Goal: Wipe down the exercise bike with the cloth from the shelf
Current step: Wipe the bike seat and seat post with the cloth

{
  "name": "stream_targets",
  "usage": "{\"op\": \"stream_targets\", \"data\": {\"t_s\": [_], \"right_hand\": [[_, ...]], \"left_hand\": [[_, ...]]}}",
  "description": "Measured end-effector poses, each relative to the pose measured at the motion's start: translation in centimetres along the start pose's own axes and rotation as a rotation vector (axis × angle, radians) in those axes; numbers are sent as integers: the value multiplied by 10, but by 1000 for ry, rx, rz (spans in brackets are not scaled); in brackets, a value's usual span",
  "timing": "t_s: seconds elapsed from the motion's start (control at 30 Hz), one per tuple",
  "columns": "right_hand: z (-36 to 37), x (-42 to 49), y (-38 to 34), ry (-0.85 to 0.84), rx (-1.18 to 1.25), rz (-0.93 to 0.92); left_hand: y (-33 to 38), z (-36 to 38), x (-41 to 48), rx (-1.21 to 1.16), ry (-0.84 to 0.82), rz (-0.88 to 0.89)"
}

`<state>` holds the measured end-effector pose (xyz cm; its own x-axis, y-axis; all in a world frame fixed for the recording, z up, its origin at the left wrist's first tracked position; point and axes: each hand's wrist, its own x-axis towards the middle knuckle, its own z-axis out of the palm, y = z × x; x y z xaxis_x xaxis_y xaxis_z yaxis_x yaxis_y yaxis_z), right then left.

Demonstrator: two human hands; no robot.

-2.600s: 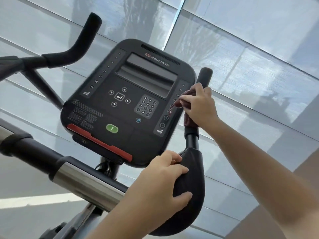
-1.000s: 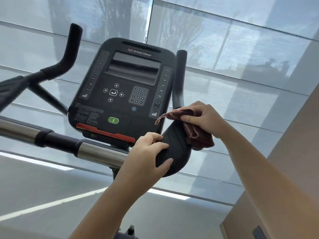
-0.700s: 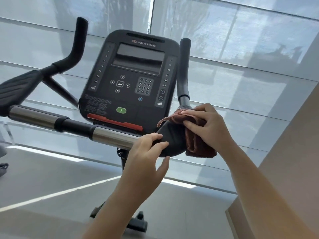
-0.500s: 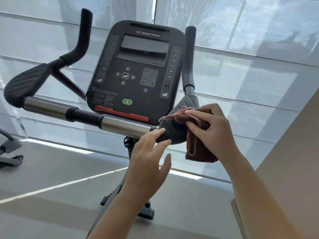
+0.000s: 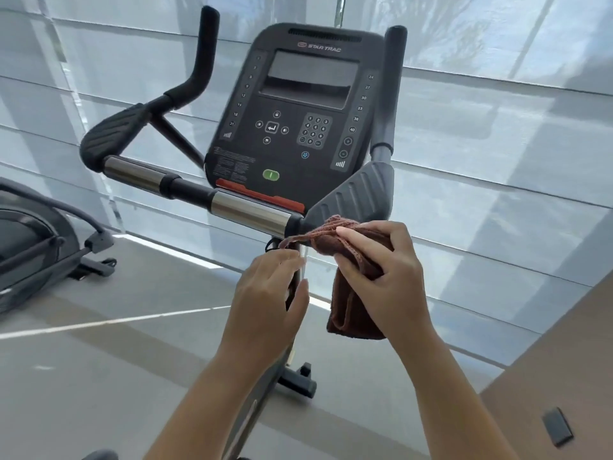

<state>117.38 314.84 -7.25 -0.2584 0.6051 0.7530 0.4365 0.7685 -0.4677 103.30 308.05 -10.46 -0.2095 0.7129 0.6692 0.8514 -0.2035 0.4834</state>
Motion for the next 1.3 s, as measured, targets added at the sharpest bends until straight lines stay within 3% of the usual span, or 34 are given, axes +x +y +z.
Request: {"op": "stream_targets", "data": {"t_s": [0.53,0.97,1.3], "right_hand": [[2,-54,8,-293,287,-83],[87,-121,-38,-629,555,-64],[167,-181,-87,-918,599,-117]], "left_hand": [[16,-7,-92,293,116,-244],[-13,-56,-221,657,220,-574],[-51,-93,-297,798,279,-877]]}}
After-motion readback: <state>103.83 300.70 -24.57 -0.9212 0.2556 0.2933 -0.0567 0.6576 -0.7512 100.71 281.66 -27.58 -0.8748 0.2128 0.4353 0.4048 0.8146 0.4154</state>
